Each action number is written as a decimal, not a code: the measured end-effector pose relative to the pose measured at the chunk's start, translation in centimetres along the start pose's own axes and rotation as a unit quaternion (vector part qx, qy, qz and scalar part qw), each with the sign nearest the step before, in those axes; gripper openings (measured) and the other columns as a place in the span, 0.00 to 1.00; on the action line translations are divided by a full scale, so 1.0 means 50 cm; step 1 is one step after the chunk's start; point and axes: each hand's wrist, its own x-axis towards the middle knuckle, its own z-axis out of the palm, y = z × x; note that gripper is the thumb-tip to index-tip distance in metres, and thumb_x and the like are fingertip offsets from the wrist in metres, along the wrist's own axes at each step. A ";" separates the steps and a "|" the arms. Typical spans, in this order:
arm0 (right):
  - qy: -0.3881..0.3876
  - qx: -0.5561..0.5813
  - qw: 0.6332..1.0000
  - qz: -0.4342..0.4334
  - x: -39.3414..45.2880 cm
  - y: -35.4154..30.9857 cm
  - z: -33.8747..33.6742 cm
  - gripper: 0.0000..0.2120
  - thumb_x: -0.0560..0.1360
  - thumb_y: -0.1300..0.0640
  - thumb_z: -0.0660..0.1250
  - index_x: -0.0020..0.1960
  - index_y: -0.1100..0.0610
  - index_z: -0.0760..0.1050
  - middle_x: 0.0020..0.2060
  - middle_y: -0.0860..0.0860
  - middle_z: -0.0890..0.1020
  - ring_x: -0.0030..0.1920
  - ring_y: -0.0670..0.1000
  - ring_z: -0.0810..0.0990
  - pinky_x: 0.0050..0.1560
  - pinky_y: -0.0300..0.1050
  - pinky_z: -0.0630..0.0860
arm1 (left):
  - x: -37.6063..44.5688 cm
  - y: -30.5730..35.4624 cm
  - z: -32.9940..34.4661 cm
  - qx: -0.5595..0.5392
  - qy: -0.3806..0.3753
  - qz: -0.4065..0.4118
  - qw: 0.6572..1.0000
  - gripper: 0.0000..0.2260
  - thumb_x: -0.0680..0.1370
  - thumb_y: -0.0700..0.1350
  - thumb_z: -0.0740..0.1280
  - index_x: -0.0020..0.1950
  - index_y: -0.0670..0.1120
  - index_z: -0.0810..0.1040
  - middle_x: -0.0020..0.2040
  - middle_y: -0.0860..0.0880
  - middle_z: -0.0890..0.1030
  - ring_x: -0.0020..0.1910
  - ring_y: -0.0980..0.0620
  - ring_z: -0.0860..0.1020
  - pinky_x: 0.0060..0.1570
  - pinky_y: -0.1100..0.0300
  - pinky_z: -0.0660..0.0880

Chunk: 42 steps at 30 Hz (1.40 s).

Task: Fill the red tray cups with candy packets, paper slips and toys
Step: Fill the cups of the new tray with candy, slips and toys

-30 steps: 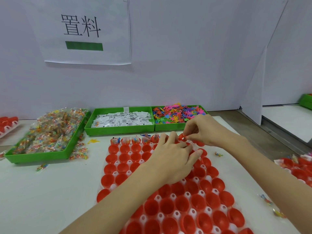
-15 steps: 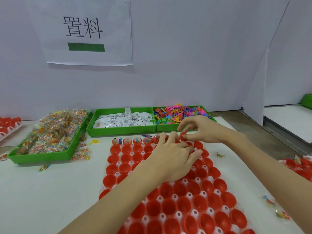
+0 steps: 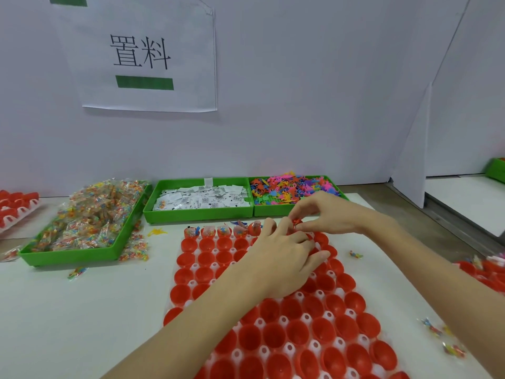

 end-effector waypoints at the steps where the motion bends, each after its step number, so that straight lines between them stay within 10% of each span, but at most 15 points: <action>1: -0.014 0.007 1.000 0.006 -0.004 -0.002 -0.005 0.12 0.77 0.61 0.72 0.60 0.51 0.83 0.54 0.41 0.85 0.56 0.35 0.81 0.61 0.30 0.74 | -0.003 -0.001 0.000 -0.002 -0.001 0.002 1.000 0.28 0.86 0.60 0.42 0.72 0.50 0.75 0.71 0.55 0.75 0.71 0.47 0.64 0.70 0.45 0.58; 10: 0.131 0.145 0.980 0.036 -0.067 -0.026 -0.015 0.27 0.75 0.77 0.57 0.59 0.54 0.84 0.56 0.43 0.86 0.58 0.32 0.79 0.53 0.22 0.72 | -0.130 -0.084 -0.038 -0.055 0.136 -0.069 0.987 0.24 0.85 0.59 0.44 0.68 0.56 0.76 0.66 0.61 0.77 0.65 0.57 0.71 0.64 0.55 0.63; 20: 0.257 0.241 0.936 0.000 -0.130 -0.051 0.046 0.23 0.77 0.76 0.59 0.46 0.55 0.86 0.44 0.47 0.88 0.49 0.45 0.86 0.52 0.31 0.78 | -0.391 -0.393 0.033 0.076 0.268 -0.352 0.894 0.09 0.79 0.38 0.66 0.53 0.34 0.84 0.53 0.35 0.84 0.47 0.29 0.80 0.49 0.34 0.76; 34: 0.226 0.142 0.964 -0.013 -0.082 -0.146 0.096 0.24 0.78 0.75 0.61 0.48 0.49 0.85 0.44 0.43 0.87 0.48 0.42 0.85 0.52 0.37 0.81 | -0.405 -0.379 0.030 -0.028 0.353 -0.321 0.878 0.08 0.73 0.32 0.76 0.49 0.41 0.85 0.47 0.44 0.86 0.41 0.38 0.83 0.38 0.49 0.78; 42: 0.185 -0.004 0.983 -0.015 0.109 -0.201 0.089 0.15 0.82 0.66 0.62 0.62 0.54 0.81 0.55 0.47 0.85 0.55 0.45 0.82 0.62 0.43 0.78 | -0.407 -0.390 0.034 -0.039 0.426 -0.334 0.840 0.07 0.71 0.34 0.79 0.47 0.42 0.87 0.48 0.45 0.87 0.48 0.39 0.83 0.56 0.41 0.77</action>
